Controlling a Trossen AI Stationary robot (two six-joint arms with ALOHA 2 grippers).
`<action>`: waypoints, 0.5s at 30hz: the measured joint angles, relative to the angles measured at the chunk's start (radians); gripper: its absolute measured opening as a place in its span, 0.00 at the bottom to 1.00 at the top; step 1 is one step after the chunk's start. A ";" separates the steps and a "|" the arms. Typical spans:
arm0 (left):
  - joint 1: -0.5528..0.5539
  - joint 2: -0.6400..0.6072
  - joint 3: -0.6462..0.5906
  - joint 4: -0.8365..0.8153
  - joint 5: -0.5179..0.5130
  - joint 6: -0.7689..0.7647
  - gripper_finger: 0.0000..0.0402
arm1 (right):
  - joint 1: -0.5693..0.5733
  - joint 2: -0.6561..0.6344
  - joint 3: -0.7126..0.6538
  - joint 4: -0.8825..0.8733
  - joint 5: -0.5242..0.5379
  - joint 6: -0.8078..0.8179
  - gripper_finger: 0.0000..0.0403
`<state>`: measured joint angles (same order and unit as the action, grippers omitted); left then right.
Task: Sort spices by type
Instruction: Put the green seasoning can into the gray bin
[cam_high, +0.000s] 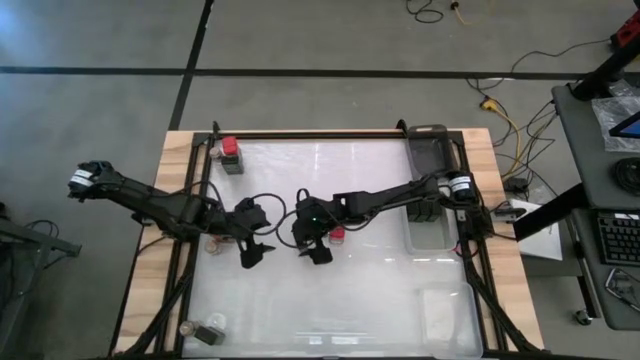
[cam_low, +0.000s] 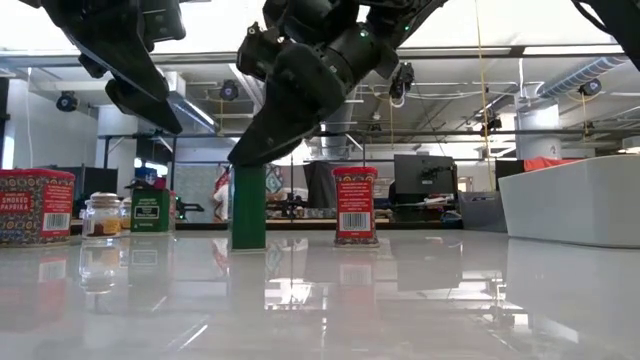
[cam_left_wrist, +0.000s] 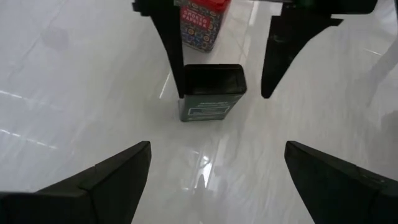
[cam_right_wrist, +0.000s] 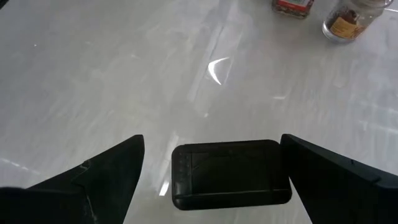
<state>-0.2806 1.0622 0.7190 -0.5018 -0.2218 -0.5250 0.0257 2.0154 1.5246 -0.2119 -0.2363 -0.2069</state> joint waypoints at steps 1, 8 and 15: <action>0.000 0.000 -0.002 0.001 -0.004 0.000 0.88 | 0.000 0.000 0.000 0.000 0.000 -0.002 0.91; 0.001 0.000 -0.004 0.002 -0.005 0.000 0.88 | 0.000 0.001 -0.001 -0.049 0.001 -0.053 0.91; 0.001 0.000 -0.004 0.005 -0.008 0.000 0.88 | 0.002 0.001 -0.002 -0.036 0.024 -0.071 0.86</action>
<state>-0.2798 1.0622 0.7151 -0.4965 -0.2298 -0.5251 0.0277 2.0163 1.5227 -0.2478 -0.2122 -0.2779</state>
